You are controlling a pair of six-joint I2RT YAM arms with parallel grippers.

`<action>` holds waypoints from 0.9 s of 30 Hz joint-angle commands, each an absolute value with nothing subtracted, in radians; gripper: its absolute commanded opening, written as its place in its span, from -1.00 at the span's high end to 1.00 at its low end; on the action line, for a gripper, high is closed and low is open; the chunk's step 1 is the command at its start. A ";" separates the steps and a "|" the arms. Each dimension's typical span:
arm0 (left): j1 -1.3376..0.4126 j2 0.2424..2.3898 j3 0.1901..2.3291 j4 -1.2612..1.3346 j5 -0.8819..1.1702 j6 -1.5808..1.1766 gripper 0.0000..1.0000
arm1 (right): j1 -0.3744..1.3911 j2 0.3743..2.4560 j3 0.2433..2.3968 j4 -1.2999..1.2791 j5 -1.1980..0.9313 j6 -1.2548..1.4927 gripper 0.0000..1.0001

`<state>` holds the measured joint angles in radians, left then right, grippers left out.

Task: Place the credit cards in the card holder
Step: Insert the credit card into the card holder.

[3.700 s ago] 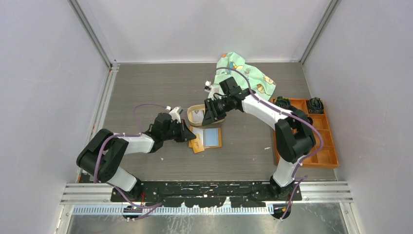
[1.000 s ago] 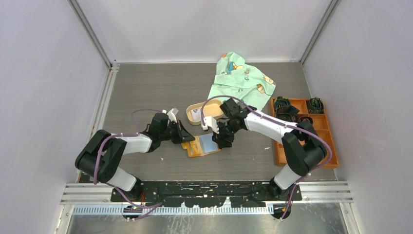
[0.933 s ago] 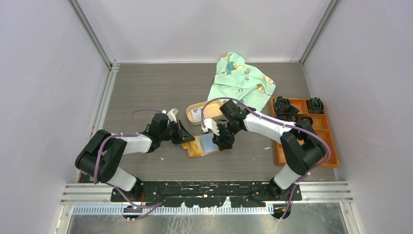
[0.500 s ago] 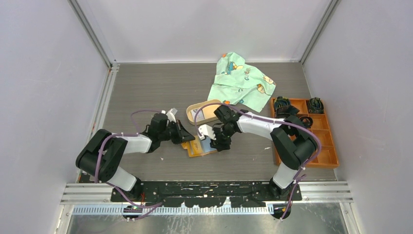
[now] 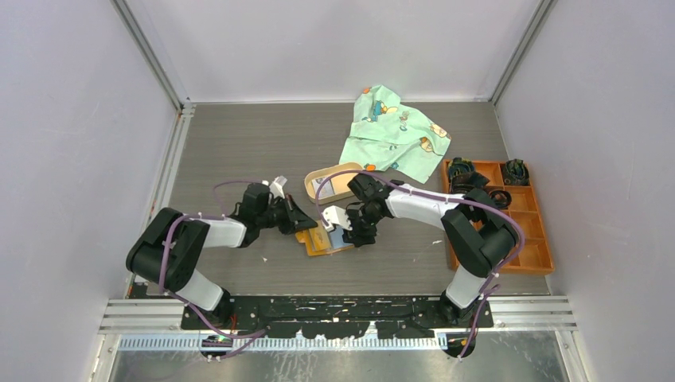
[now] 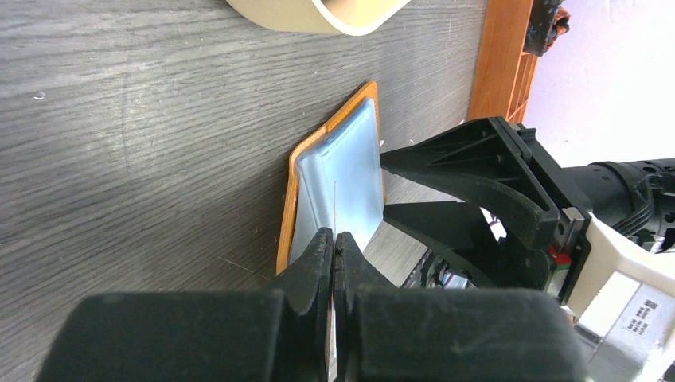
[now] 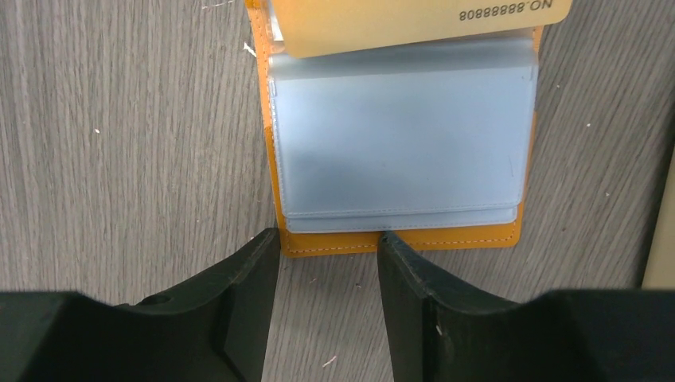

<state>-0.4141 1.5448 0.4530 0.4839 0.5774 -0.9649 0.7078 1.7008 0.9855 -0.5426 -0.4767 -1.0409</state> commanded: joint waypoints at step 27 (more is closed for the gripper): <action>-0.402 1.611 0.449 0.626 0.574 -1.032 1.00 | 0.731 1.702 0.976 -0.506 -0.468 -0.979 -0.03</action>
<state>-0.3965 1.6077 0.4530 0.5426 0.5880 -1.0180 0.7204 1.7008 0.9852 -0.5232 -0.4656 -0.9913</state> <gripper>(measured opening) 0.009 0.522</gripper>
